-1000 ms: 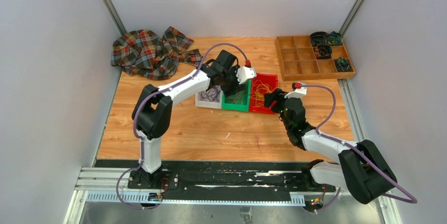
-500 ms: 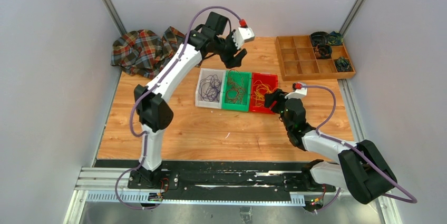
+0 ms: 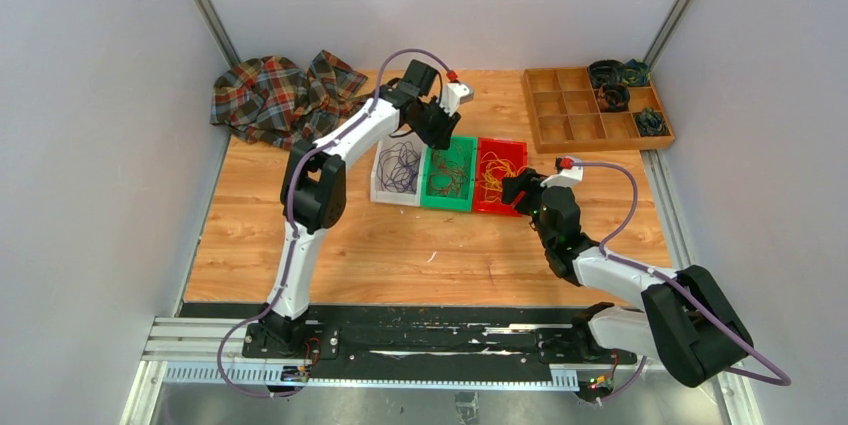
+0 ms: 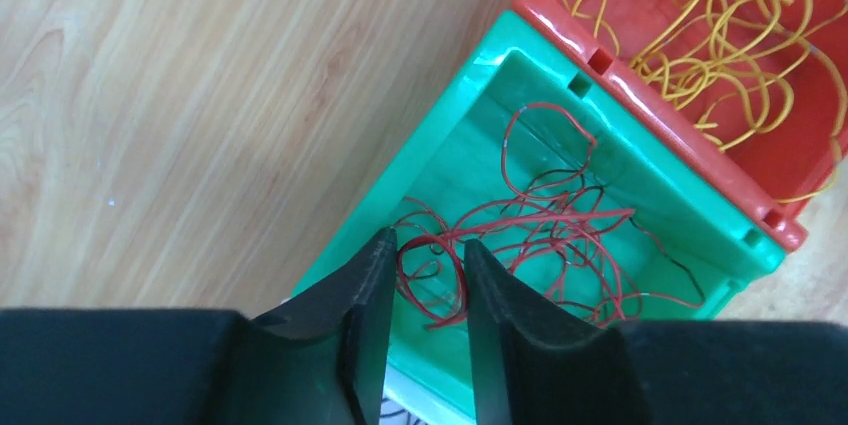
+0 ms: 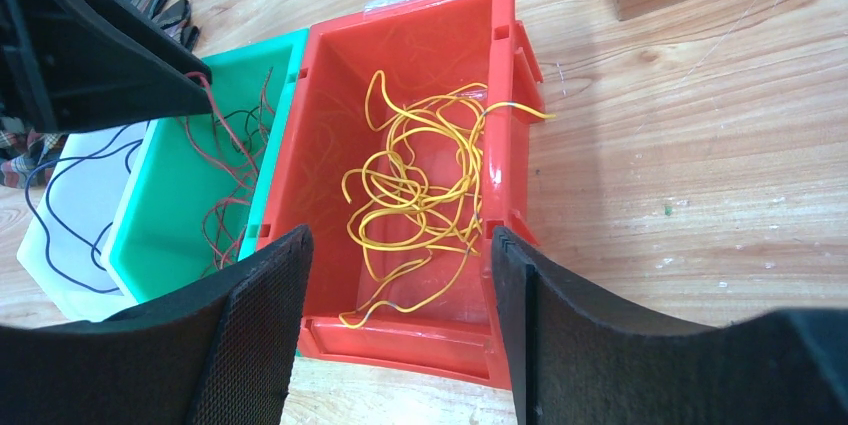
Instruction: Untangle the cables
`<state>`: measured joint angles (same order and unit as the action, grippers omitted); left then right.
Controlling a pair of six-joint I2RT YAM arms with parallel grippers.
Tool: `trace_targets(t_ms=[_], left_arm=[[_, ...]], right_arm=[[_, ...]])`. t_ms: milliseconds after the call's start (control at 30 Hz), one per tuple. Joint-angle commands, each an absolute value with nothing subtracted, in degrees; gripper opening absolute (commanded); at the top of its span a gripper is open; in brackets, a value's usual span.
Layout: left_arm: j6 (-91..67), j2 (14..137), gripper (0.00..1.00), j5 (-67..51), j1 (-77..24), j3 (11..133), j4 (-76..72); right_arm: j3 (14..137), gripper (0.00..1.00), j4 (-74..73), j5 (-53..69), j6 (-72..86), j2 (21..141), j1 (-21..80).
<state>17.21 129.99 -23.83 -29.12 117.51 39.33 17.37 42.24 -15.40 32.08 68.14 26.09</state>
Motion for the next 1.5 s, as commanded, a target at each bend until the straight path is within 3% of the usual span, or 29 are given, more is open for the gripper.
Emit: trace_targets(t_ms=[0,167,500,567,667,767,1133,1267,1467], left_arm=[[17.40,126.41,0.29,-23.97,-29.66,112.91,31.38],[19.40,125.92,0.13,-23.74,-30.63,109.57,30.76],[25.18,120.95,0.13,-15.49,-32.58,99.01,24.62],[24.30,120.71,0.32,-14.15,-32.61,100.87,26.49],[23.34,118.77,0.72,-14.10,-32.61,105.91,31.04],[23.39,114.03,0.99,-14.16,-32.40,106.66,34.08],[23.69,89.52,0.98,-15.26,-28.82,102.26,49.42],[20.39,78.65,0.98,-15.88,-23.64,92.99,45.94],[15.46,63.37,0.98,-15.87,-10.46,73.32,29.44]], right_arm=[[16.60,0.66,43.03,-15.71,33.04,68.20,25.24],[16.69,0.66,42.90,-15.98,33.38,68.36,25.14],[16.79,0.65,42.98,-15.68,33.19,68.49,25.16],[16.78,0.66,42.91,-15.81,33.19,68.47,25.14],[16.87,0.72,42.30,-16.23,33.27,68.02,25.14],[17.00,0.77,41.48,-16.42,33.44,67.56,25.14],[21.06,0.79,30.92,-19.11,31.32,61.74,25.14],[22.90,0.79,23.94,-26.05,24.71,52.20,25.14],[22.29,0.80,21.98,-47.87,12.26,43.31,24.91]])
